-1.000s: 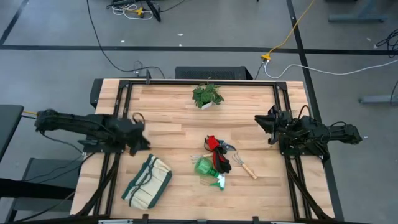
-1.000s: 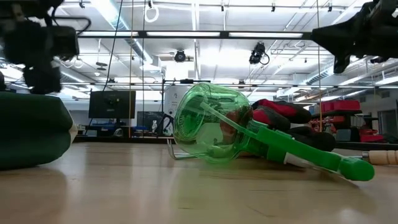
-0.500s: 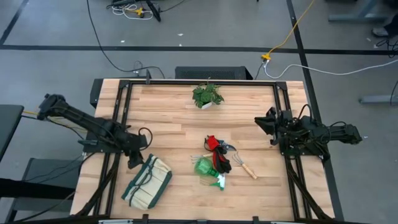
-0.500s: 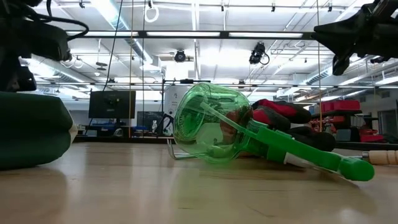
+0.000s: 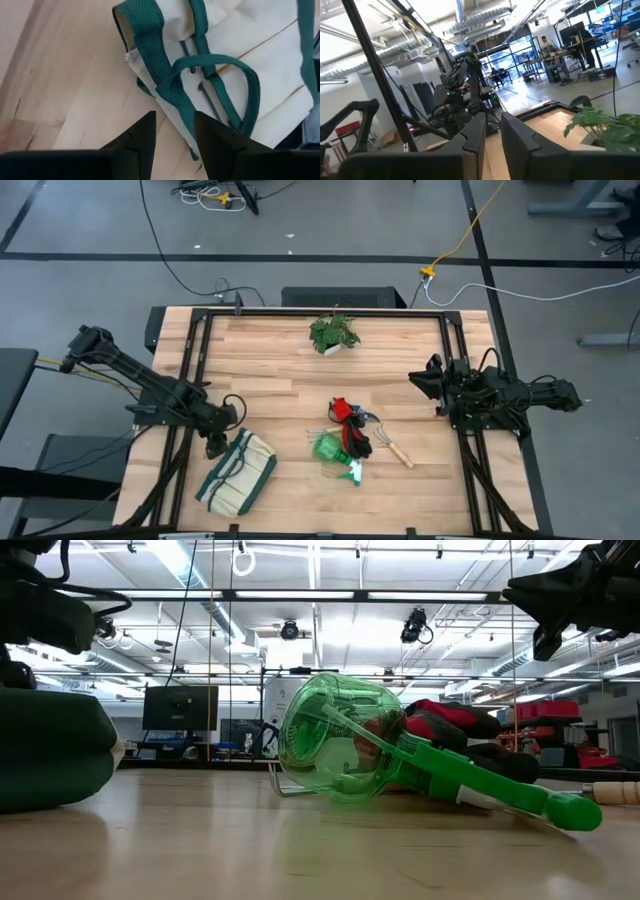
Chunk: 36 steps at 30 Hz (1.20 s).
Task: Pick & Place Garden tools in Gardening bag
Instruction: Prepare the green gardening bag
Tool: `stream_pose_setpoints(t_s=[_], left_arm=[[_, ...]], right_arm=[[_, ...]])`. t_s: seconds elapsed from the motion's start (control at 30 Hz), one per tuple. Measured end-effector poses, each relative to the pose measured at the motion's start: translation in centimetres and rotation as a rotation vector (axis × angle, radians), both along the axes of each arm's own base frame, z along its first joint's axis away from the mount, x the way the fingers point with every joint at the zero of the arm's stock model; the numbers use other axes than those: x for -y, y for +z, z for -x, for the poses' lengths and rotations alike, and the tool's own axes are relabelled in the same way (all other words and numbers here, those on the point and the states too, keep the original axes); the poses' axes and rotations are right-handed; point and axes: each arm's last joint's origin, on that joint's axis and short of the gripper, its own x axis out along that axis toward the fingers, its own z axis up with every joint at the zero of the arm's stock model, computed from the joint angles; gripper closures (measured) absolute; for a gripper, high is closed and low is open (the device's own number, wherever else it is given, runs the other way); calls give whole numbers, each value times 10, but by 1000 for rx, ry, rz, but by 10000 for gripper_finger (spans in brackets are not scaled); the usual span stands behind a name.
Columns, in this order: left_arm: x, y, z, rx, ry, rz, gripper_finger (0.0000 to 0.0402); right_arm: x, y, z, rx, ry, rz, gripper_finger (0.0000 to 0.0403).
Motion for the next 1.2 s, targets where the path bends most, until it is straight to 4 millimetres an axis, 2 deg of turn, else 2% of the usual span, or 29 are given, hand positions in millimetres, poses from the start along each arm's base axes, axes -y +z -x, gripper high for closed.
stream_pose_setpoints(t_s=[0.57, 0.83, 0.97, 1.2], left_arm=[[8, -18, -11, -134, 5, 10, 264], [12, -24, -17, -156, -5, 48, 264], [16, -23, -24, -104, -13, 85, 264], [17, -31, -25, -131, -17, 69, 264]], right_arm=[[-1, 0, 0, 0, 33, 2, 341], [-1, 0, 0, 0, 33, 2, 341], [-1, 0, 0, 0, 33, 2, 341], [-1, 0, 0, -1, 33, 2, 341]])
